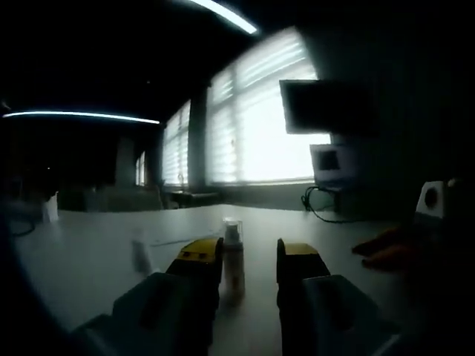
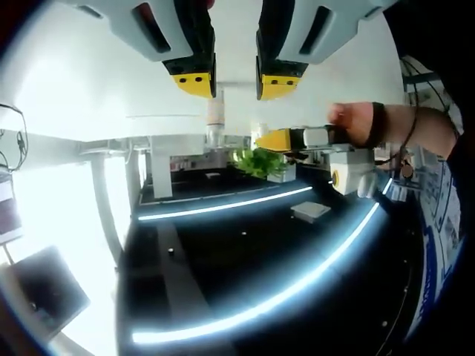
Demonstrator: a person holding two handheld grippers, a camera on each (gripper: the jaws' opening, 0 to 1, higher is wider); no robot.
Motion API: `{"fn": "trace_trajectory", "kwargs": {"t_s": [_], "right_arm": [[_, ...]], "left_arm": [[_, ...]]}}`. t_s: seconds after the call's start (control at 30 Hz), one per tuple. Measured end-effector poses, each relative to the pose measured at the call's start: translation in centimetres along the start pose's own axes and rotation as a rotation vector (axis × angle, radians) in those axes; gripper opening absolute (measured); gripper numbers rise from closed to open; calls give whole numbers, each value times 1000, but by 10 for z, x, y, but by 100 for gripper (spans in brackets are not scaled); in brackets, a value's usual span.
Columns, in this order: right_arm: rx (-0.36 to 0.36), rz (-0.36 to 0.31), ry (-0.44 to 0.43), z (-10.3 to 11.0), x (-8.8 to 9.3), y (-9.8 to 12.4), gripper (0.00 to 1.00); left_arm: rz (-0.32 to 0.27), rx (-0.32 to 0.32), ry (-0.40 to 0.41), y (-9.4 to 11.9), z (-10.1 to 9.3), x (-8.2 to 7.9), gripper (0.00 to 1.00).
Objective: Clamp pump bottle remove cover press pump head put on cover
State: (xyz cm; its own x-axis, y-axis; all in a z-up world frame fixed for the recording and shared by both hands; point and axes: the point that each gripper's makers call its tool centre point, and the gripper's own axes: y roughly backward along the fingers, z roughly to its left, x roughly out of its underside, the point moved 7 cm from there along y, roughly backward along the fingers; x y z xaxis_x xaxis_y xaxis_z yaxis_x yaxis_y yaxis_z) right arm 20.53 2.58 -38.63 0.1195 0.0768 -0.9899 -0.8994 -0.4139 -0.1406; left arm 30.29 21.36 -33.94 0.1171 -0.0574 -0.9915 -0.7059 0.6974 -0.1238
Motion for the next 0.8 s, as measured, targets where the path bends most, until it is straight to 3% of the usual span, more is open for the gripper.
{"fn": "trace_trajectory", "kwargs": {"t_s": [0.3,0.53,0.8], "right_arm": [[1,7,-2,-2,2,-1,16],[-3,-1,-18,-3,1,1,16],[-5,10,-14,1,1,1,16]], "left_arm": [[27,-9,24,7,8,-1,20],[39,10,25,21,9,8,20],[-3,-18,51,49,23,-4,20]]}}
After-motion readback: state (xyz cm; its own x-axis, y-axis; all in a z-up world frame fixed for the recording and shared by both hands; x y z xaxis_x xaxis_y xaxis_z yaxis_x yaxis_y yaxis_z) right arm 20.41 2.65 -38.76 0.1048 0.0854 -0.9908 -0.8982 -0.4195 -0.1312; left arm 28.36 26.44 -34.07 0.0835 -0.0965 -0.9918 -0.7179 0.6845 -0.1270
